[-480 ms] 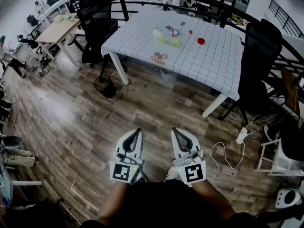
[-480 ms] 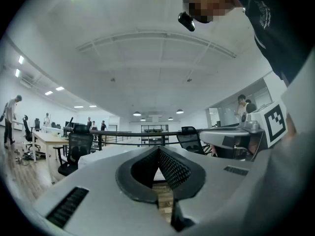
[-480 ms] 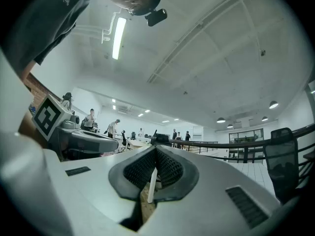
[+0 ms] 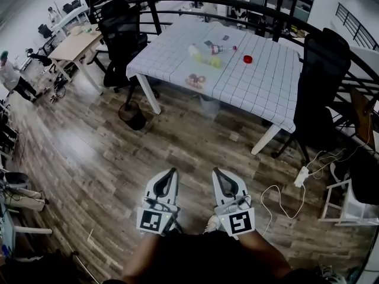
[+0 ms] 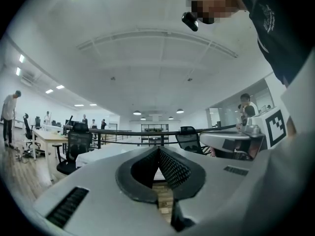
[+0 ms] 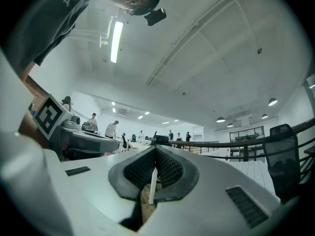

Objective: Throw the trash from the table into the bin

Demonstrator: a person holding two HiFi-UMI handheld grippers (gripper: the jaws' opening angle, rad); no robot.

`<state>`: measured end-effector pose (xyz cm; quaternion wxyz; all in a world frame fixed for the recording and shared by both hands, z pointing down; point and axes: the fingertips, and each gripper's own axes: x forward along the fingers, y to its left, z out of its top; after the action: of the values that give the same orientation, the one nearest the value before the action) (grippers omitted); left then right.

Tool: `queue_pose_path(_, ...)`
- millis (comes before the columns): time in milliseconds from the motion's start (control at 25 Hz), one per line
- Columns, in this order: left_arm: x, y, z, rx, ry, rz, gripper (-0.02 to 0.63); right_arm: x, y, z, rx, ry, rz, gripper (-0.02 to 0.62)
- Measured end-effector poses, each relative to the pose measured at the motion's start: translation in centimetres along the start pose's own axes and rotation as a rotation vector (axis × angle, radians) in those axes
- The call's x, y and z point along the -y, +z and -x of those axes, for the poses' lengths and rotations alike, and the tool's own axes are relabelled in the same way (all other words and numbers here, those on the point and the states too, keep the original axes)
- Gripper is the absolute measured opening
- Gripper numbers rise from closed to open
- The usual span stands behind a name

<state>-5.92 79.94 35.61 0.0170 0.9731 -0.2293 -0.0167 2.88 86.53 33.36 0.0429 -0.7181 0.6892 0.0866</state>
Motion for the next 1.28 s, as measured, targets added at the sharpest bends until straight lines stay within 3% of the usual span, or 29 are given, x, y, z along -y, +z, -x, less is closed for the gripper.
queue_pose_path(440,-1.4,-1.3,-2.5,-0.014,0.052,0.013,0.018,1.4,-1.3,-1.4,-0.007,0.06,-0.005,0.021)
queue_pose_path(640,-3.4,-1.8,-9.4,-0.032,0.023,0.01,0.018,6.5,-3.2,-6.6,-0.038,0.036,-0.003,0.021)
queue_pose_path(760,-5.9,-2.3,-13.2,-0.027,-0.002,0.02,0.018,8.7,-4.1,-10.5,-0.037,0.019,0.011,0.021)
queue_pose_path(1000,-11.4,-2.5,-14.7,-0.018,-0.054,0.059,0.018,7.0,-5.2,-16.5,-0.049,-0.004,0.037,0.021)
queue_pose_path(1280,-17.8,-1.4,-19.5,-0.011,-0.09,0.041,0.018,7.6,-6.9,-24.5,-0.068,-0.013,0.032,0.021)
